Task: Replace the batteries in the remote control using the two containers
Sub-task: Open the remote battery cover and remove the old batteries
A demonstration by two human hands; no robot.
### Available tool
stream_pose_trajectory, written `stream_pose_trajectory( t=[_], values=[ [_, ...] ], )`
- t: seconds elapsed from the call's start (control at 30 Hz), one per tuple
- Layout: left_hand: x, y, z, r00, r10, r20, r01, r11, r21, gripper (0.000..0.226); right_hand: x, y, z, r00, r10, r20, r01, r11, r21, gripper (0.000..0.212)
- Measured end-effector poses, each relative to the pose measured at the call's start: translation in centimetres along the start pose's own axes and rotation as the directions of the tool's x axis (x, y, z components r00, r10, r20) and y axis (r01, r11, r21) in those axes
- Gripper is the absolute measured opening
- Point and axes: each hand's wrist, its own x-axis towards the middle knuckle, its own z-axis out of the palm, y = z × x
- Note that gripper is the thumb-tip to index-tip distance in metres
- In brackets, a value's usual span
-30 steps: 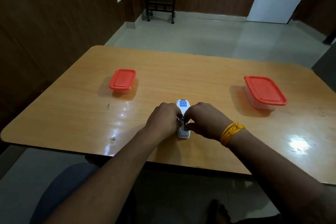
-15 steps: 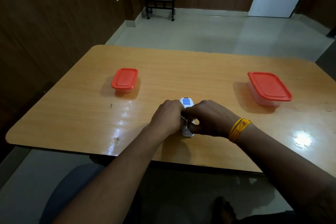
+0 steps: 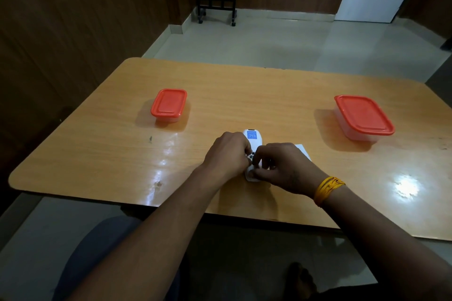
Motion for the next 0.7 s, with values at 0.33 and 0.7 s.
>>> stream_pose_trajectory(
  t=[0.33,0.7],
  values=[
    [-0.1,0.1,-0.9,1.0,0.003,-0.015,-0.004,1.0,-0.024,0.026,0.4,-0.7,0.5,0.979,0.204,-0.026,-0.204,0.979,0.012,0.028],
    [-1.8,4.2,1.1,0.966,0.064,-0.249,-0.167,0.891,-0.421,0.018,-5.0,2.1,-3.0,0.909,0.365,-0.202,-0.355,0.931,0.082,0.005]
  ],
)
